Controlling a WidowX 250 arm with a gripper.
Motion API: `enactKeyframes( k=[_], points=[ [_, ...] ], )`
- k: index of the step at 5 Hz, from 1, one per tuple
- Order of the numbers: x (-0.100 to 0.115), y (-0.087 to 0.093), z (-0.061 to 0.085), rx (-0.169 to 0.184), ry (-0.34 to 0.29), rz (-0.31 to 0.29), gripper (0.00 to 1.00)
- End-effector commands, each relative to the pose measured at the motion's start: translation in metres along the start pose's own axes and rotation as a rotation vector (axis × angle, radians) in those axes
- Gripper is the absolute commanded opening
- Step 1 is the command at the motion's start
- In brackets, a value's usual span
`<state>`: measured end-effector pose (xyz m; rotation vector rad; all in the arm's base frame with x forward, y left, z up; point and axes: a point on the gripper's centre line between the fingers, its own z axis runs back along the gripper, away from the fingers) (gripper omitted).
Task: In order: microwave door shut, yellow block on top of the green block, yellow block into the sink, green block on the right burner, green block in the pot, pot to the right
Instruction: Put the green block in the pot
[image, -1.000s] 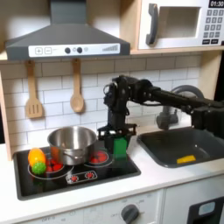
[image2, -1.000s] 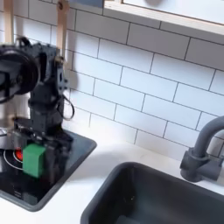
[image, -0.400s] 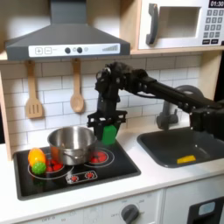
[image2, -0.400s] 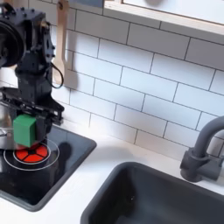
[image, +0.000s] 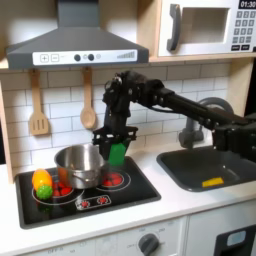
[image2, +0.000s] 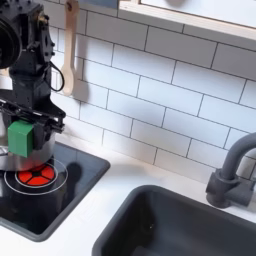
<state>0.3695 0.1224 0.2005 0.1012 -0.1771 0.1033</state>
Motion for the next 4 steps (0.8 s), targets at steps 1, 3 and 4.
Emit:
enactKeyframes(
  k=[1, 3, 4],
  points=[
    [0.016, 0.016, -0.001, 0.041, -0.056, 0.018, 0.00],
    [0.035, 0.025, 0.001, 0.049, -0.071, 0.027, 0.00],
    [0.040, 0.029, -0.013, 0.066, -0.056, 0.034, 0.00]
  ],
)
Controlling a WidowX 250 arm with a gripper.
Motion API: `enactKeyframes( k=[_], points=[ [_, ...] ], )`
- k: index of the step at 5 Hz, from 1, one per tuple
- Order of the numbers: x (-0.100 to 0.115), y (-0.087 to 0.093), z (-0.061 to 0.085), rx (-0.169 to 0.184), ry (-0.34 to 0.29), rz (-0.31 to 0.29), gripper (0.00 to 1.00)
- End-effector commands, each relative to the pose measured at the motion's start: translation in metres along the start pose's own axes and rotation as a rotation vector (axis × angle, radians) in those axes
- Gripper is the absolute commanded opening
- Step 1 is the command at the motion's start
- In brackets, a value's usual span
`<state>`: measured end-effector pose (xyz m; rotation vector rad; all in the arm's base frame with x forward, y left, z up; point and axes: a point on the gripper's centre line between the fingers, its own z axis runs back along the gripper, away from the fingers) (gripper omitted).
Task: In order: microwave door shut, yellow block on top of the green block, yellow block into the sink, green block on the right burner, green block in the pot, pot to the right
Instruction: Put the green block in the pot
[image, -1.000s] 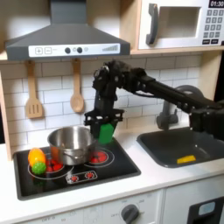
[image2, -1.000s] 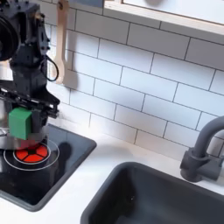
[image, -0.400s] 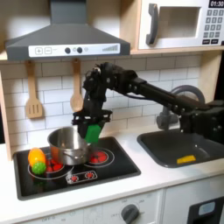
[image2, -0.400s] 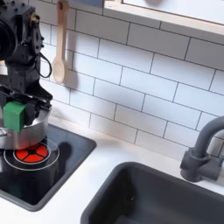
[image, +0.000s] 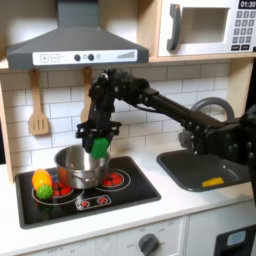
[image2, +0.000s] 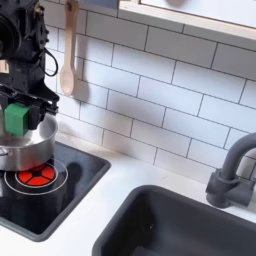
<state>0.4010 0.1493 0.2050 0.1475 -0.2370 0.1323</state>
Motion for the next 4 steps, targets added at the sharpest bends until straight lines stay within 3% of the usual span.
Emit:
enactKeyframes(
  k=[1, 2, 3, 4],
  points=[
    [0.006, 0.005, -0.013, 0.053, -0.025, -0.008, 0.00],
    [0.006, 0.007, -0.021, 0.078, -0.025, -0.015, 0.00],
    [0.004, 0.010, -0.029, 0.091, -0.013, -0.031, 1.00],
    [0.000, 0.009, -0.035, 0.083, 0.002, -0.023, 1.00]
  ],
)
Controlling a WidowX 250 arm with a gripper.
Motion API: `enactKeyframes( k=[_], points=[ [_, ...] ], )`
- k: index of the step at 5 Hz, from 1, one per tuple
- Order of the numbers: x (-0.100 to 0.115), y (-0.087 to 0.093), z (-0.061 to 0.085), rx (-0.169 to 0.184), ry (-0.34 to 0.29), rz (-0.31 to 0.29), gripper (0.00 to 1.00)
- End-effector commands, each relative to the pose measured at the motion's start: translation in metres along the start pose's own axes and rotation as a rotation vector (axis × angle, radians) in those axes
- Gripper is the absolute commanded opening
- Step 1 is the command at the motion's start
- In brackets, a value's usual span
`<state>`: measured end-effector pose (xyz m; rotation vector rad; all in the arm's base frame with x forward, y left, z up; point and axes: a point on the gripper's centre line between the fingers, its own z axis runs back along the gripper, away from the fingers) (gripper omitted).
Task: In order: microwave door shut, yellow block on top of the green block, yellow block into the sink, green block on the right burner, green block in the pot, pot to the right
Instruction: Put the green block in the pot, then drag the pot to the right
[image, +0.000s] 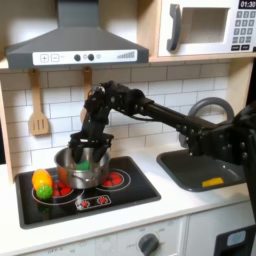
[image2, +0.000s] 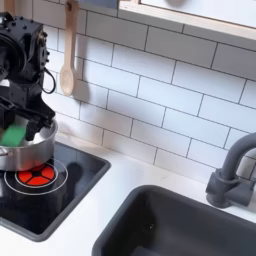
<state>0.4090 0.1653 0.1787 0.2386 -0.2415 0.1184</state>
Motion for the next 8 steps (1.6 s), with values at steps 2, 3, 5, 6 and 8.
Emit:
enactKeyframes(
  k=[2, 3, 5, 6, 8],
  points=[
    [-0.007, -0.010, -0.005, -0.057, 0.033, -0.010, 1.00],
    [-0.009, -0.020, -0.002, -0.091, 0.040, -0.033, 1.00],
    [-0.018, -0.026, 0.001, -0.114, 0.050, -0.041, 1.00],
    [-0.024, -0.033, 0.004, -0.123, 0.053, -0.048, 1.00],
    [-0.036, -0.057, 0.010, -0.141, 0.060, -0.104, 1.00]
  ],
)
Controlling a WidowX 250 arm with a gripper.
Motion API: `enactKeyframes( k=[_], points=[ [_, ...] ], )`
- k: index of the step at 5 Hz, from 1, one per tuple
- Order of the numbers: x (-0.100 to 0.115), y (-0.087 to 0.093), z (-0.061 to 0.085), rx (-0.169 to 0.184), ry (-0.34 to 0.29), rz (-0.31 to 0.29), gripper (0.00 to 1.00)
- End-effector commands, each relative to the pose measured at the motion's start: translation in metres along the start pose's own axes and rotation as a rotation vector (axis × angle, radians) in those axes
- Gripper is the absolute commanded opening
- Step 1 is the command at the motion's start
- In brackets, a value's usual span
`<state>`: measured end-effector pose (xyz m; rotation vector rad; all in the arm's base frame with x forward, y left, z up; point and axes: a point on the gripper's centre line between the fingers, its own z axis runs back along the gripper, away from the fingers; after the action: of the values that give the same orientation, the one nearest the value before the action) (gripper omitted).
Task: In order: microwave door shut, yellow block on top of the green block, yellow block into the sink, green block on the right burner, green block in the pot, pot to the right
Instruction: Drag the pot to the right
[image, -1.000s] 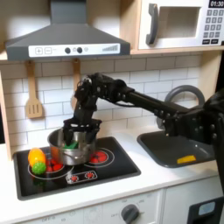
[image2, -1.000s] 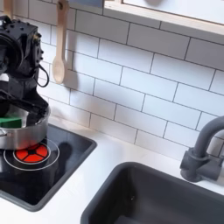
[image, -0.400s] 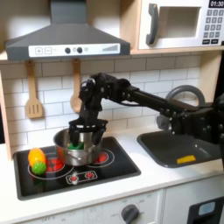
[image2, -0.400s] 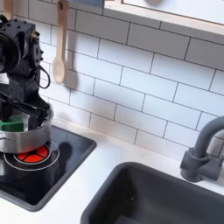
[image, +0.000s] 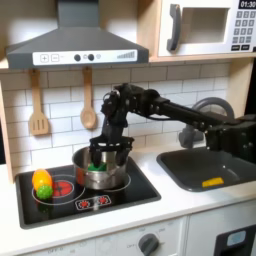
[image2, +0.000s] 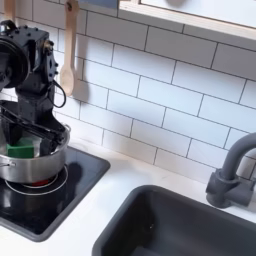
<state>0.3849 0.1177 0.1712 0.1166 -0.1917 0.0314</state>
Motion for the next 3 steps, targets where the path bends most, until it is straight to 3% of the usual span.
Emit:
enactKeyframes(
  k=[1, 3],
  points=[
    [-0.007, -0.026, 0.002, -0.020, 0.005, -0.049, 1.00],
    [-0.015, -0.046, 0.003, -0.036, 0.009, -0.099, 1.00]
  ],
)
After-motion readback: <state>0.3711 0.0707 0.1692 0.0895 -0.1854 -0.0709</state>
